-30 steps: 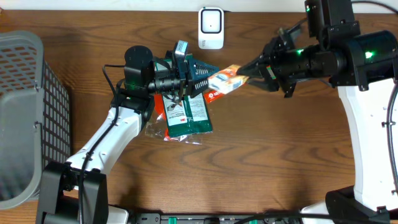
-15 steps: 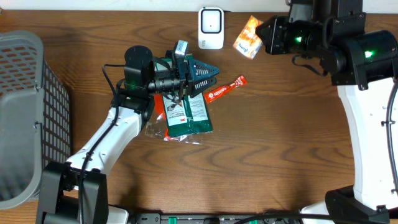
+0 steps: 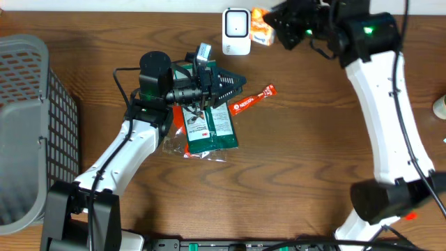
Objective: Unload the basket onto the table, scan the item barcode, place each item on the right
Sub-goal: 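Raise the orange packet up to the white scanner with the right gripper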
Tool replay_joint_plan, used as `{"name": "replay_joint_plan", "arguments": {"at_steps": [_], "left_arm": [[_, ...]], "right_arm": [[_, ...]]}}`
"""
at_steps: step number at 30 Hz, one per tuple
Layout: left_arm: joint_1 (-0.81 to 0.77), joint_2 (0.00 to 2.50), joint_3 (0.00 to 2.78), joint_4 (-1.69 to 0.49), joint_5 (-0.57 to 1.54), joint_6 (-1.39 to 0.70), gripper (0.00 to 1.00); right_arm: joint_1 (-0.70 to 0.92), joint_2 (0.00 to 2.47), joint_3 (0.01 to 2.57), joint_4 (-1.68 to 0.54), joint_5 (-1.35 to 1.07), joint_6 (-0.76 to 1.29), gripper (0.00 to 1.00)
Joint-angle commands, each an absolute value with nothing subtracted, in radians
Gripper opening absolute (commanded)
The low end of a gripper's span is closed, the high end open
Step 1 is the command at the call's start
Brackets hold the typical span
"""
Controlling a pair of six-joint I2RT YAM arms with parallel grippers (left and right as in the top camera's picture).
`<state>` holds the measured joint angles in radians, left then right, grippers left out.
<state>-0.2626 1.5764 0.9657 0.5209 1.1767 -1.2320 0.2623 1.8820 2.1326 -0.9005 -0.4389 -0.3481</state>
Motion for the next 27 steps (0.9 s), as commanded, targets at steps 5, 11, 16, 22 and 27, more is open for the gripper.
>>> {"name": "replay_joint_plan", "arguments": {"at_steps": [5,11,16,22,27], "left_arm": [[-0.261,1.575,0.965,0.524,1.193,-1.088,0.46],[-0.261,1.575,0.965,0.524,1.189,-1.048,0.46],[-0.261,1.575,0.965,0.524,1.181,-1.024,0.46],[-0.261,1.575,0.965,0.524,1.178,-1.014,0.46],[-0.261,1.575,0.965,0.522,1.160,-0.983,0.46]], "right_arm": [[0.244,2.015,2.144,-0.803,-0.875,-0.554,0.01],[0.201,2.151,2.144,-0.624,-1.267,-0.567,0.01],[0.161,2.288,2.144,-0.300,-1.452,-0.316,0.01],[0.128,2.453,2.144,0.483,-1.560,0.314,0.01],[0.127,2.539,2.144,0.728,-1.560,0.508,0.01]]}}
